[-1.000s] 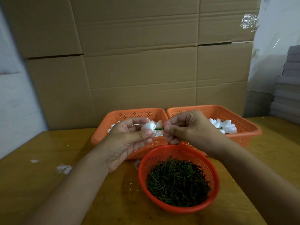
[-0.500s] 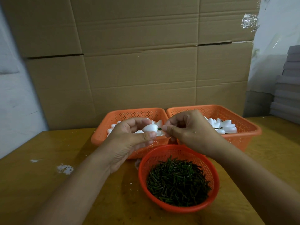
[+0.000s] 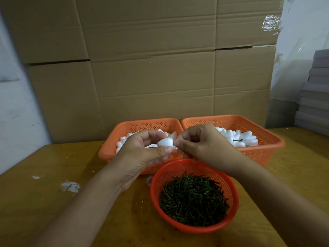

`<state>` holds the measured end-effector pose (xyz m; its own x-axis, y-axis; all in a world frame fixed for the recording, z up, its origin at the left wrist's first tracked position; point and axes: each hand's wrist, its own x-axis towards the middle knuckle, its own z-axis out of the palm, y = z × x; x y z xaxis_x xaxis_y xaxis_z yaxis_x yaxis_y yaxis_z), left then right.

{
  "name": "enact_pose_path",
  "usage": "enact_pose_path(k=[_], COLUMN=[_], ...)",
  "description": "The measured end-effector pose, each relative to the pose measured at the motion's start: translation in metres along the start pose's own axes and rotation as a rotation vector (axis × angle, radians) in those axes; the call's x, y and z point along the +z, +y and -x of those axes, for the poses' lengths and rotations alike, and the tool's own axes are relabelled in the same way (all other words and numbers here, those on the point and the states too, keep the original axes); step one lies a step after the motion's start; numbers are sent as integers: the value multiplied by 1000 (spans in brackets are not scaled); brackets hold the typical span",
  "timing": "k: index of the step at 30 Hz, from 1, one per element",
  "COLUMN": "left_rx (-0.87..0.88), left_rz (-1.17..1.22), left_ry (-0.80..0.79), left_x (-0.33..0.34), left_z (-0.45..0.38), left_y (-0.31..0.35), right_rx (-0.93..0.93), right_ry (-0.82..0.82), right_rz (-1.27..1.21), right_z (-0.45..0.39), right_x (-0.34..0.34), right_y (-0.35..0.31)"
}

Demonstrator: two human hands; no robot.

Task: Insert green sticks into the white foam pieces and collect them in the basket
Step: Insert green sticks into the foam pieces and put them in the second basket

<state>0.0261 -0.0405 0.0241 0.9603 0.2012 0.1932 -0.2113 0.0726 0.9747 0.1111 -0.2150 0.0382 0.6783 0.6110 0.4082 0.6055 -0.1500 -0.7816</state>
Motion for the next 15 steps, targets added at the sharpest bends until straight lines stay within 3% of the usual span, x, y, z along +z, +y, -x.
enact_pose_path(k=[9,15], left_rx=[25,25], left_rz=[-21,-16], left_ry=[-4,-64], left_x=[-4,-5], left_z=[-3,0], left_y=[4,6], right_rx=[132,163], right_ry=[-164,-152], right_rz=[-148,-259], right_z=[3,3], right_x=[5,5], right_y=[3,2])
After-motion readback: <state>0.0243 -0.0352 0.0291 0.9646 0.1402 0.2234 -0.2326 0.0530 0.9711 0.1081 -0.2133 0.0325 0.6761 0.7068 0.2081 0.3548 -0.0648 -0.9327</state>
